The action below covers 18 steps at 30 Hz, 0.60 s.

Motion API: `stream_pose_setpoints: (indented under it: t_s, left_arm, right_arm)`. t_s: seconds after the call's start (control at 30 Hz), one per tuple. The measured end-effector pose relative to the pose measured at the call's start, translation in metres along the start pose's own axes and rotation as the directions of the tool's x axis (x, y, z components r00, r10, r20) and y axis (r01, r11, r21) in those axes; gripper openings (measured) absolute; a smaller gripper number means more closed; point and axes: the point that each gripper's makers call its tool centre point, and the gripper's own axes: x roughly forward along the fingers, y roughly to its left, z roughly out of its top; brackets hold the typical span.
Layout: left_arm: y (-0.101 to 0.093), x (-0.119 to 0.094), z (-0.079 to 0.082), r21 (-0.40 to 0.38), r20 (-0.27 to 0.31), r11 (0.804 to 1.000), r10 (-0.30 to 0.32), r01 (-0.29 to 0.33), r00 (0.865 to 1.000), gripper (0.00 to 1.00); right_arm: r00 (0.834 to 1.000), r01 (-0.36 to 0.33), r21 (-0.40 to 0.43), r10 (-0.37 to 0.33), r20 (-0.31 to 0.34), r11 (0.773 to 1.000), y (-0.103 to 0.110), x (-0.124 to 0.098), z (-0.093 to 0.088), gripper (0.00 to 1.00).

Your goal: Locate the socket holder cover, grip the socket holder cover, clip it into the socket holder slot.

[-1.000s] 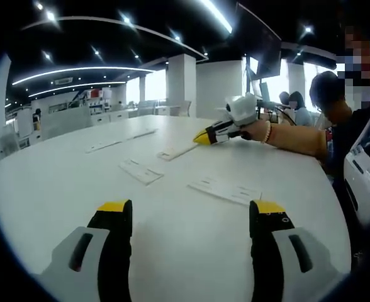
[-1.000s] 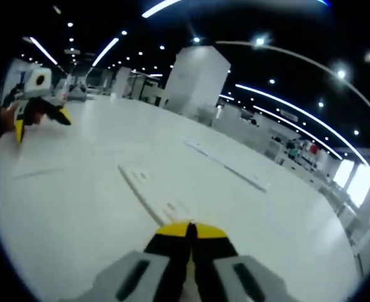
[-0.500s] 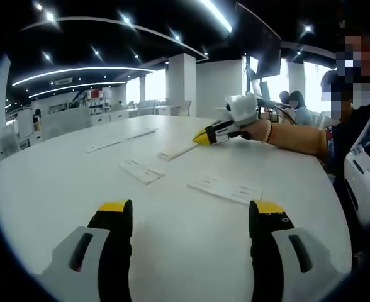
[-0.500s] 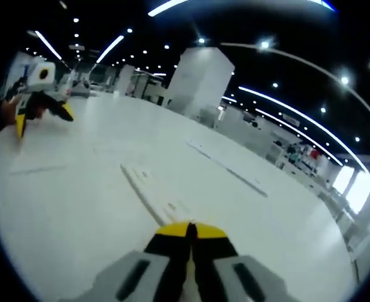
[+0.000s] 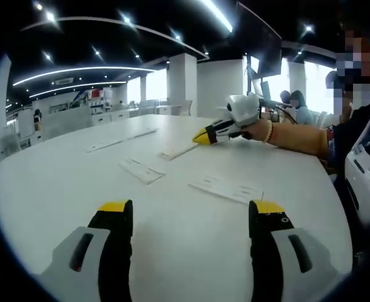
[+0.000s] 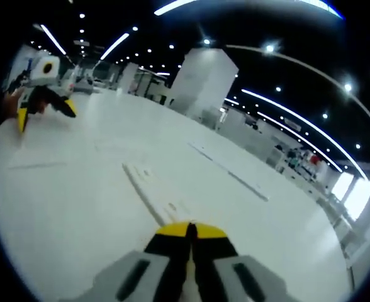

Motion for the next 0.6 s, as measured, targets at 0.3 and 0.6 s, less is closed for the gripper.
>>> stream_pose_setpoints:
  t_s: [0.3, 0.6]
  left_arm:
    - [0.0001, 0.0001, -0.0013, 0.001, -0.005, 1.000, 0.002, -0.002, 1.000, 0.74]
    - [0.0004, 0.0000, -0.0023, 0.000, -0.009, 1.000, 0.004, -0.004, 1.000, 0.74]
  right_arm:
    - [1.000, 0.001, -0.004, -0.001, 0.006, 1.000, 0.0009, 0.0003, 0.0011, 0.04]
    - [1.000, 0.006, 0.013, -0.007, 0.020, 1.000, 0.0006, 0.0010, 0.0018, 0.04]
